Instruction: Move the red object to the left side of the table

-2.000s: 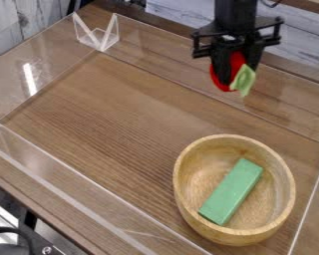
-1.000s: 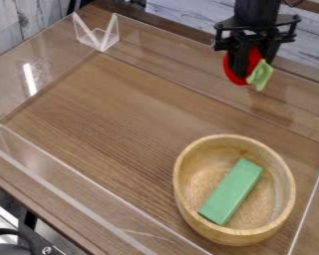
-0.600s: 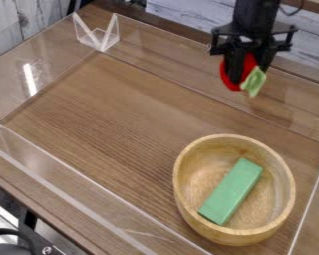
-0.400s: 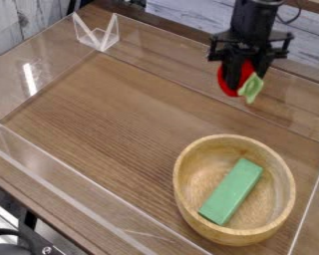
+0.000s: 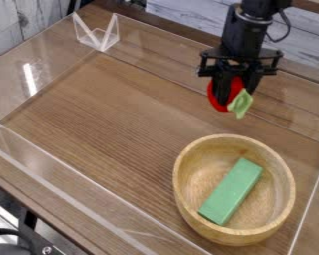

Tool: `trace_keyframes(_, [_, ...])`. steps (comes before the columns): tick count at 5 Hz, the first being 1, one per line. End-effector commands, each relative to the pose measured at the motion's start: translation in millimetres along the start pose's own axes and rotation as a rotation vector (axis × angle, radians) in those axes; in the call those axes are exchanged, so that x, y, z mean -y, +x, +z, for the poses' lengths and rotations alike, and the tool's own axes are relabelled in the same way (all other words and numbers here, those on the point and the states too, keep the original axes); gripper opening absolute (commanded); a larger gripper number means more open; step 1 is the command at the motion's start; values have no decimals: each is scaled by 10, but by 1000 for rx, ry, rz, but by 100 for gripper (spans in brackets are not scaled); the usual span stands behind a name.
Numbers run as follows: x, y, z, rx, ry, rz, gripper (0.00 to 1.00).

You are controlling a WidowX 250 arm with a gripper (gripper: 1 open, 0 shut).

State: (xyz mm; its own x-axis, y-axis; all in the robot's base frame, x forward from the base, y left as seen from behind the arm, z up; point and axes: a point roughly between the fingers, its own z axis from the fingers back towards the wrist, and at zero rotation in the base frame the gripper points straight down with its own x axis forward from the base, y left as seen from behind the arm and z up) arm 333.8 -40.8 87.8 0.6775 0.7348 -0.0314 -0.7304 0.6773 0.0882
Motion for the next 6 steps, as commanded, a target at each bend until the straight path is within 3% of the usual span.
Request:
trace_keyframes(1, [-31, 80, 346, 42, -68, -71, 0])
trace_keyframes(2, [-50, 120, 421, 44, -67, -141, 0])
trace_keyframes(4, [-128, -63, 398, 29, -48, -151, 0])
trace_keyframes(6, [-367, 111, 663, 45, -107, -36, 0])
